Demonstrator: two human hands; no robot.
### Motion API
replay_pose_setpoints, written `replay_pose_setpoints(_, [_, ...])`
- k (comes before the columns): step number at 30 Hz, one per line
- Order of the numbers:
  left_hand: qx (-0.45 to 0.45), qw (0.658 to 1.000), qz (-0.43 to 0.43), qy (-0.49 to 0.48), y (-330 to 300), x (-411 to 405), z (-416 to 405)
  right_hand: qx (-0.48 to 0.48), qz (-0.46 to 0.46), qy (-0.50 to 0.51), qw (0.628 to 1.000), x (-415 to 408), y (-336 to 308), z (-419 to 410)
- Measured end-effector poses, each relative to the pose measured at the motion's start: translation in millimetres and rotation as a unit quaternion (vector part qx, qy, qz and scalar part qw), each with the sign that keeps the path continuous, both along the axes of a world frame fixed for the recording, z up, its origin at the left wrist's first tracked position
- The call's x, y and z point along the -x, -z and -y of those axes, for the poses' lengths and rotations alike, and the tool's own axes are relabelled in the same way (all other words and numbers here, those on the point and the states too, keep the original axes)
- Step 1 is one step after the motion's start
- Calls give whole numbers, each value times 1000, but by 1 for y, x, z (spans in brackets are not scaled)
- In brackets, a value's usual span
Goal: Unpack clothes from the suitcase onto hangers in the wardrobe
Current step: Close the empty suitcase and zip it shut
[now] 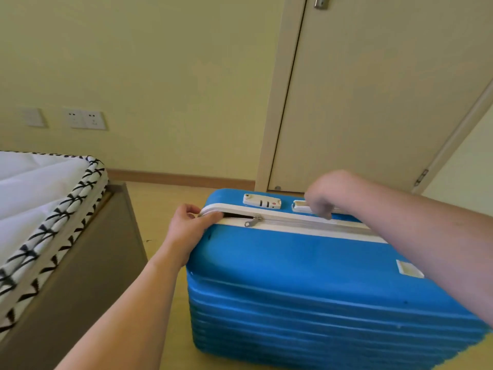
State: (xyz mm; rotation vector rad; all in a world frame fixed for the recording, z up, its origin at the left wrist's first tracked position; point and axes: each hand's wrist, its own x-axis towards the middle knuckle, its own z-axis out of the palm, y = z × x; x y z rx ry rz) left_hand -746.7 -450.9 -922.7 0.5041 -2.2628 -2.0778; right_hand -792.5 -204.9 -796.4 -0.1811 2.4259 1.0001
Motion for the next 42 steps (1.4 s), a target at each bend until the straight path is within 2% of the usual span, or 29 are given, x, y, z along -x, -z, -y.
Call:
replay_pose_setpoints(1, [-45,999,1,11,3,-2,4,28,4,-16,999,2,-3,9])
replay_pose_setpoints(2, [-81,996,4,23,9,-3,10,106,-10,-39,994,2,-3,21])
replay_pose_setpoints(3, [-107,994,9,32,17,-7,18,205,-37,-74,975,0,1,37])
replay_pose_setpoints(5, [-140,988,33,59,33,-17,27,373,-63,-131,916,-14,14,72])
replay_pose_setpoints(7, [-128,986,75,74,55,-29,35,424,-43,-169,889,-28,33,107])
replay_pose_setpoints(11, [-72,987,112,87,88,-33,41,391,-127,-274,869,-38,63,146])
replay_pose_setpoints(15, [-28,988,89,126,95,-26,47,243,-137,-353,893,-50,74,181])
replay_pose_setpoints(18, [8,986,66,150,97,-24,44,159,-105,-333,924,-51,76,199])
replay_pose_setpoints(21, [48,981,49,180,99,-23,40,135,-62,-291,945,-48,77,204])
replay_pose_setpoints(27, [53,984,44,166,90,-20,32,190,-8,-233,954,-37,52,187])
replay_pose_setpoints(31, [84,983,29,163,42,-16,4,235,12,-183,955,-30,7,150])
replay_pose_setpoints(37, [147,974,-28,172,-57,1,-88,288,-75,-76,952,-28,-80,38])
replay_pose_setpoints(42, [162,966,-79,185,-124,21,-189,342,-176,4,923,-32,-134,-70])
